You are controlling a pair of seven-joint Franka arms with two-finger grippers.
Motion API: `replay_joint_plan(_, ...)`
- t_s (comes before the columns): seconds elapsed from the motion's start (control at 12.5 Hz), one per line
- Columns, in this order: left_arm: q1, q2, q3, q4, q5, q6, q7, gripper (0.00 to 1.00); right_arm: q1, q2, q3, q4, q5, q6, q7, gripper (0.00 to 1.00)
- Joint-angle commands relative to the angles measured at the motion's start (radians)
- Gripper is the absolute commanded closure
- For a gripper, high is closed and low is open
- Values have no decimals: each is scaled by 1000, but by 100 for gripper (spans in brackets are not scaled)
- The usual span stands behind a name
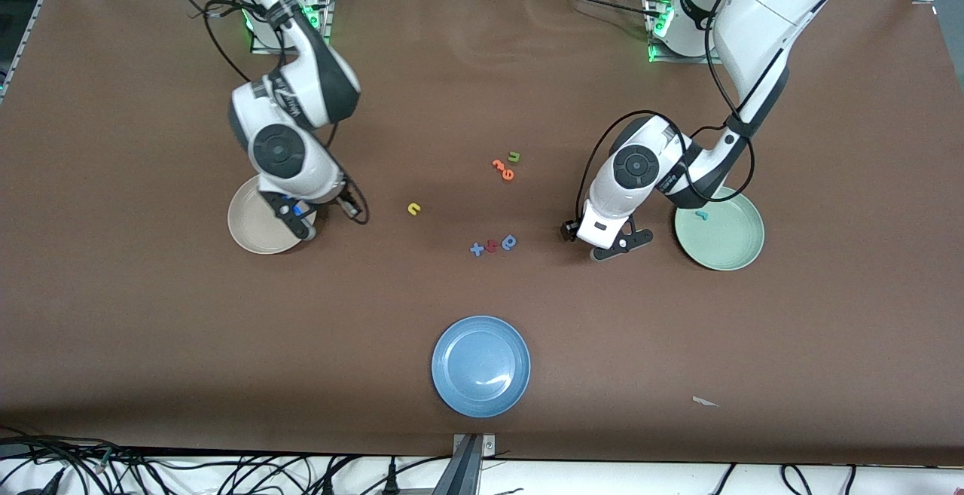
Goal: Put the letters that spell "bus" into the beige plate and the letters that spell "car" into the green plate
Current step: 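Place the yellow s on the white plate while the left gripper reaches the c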
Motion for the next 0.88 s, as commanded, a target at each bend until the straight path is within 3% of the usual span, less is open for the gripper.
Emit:
replay_joint_plan(0.0, 6, 17, -1, 19, 116, -6, 19, 20, -64, -79, -69, -137, 17, 16, -322, 78)
replay_joint_plan(0.16, 10, 14, -3, 19, 119, -14, 111, 20, -92, -85, -142, -190, 17, 74, -522, 78)
replay_joint_plan(0.32, 13, 11, -6, 14, 109, -15, 164, 19, -102, -81, -202, -296, 17, 242, -665, 78)
replay_joint_plan(0.56, 13, 19, -9, 11, 104, -15, 173, 14, -112, -62, -206, -323, 17, 287, -672, 76)
replay_joint_plan(0.64, 11, 17, -12, 9, 101, -17, 179, 9, -116, -61, -206, -323, 17, 288, -672, 57)
replay_joint_plan(0.72, 13, 12, -24, 9, 86, -26, 182, 8, -116, -64, -206, -321, 17, 282, -670, 8)
replay_joint_plan(0.8, 14, 9, -43, 16, 84, -67, 208, 9, -116, -68, -206, -320, 17, 280, -672, 0)
